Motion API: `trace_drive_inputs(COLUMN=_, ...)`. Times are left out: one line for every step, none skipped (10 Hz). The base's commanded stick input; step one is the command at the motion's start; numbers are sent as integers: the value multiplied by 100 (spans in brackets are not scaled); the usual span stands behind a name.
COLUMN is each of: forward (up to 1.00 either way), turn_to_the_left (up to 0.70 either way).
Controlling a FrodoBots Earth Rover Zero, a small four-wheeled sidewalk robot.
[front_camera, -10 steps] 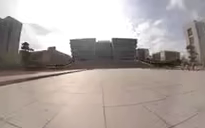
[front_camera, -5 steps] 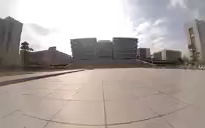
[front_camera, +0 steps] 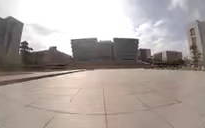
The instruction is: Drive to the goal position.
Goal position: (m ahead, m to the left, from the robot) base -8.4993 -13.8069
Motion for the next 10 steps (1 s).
trace_drive_inputs(forward=98, turn_to_the_left=0)
trace_drive_inputs(forward=98, turn_to_the_left=0)
trace_drive_inputs(forward=98, turn_to_the_left=0)
trace_drive_inputs(forward=98, turn_to_the_left=0)
trace_drive_inputs(forward=98, turn_to_the_left=0)
trace_drive_inputs(forward=100, turn_to_the_left=-27)
trace_drive_inputs(forward=100, turn_to_the_left=-40)
trace_drive_inputs(forward=100, turn_to_the_left=-40)
trace_drive_inputs(forward=100, turn_to_the_left=-40)
trace_drive_inputs(forward=100, turn_to_the_left=-40)
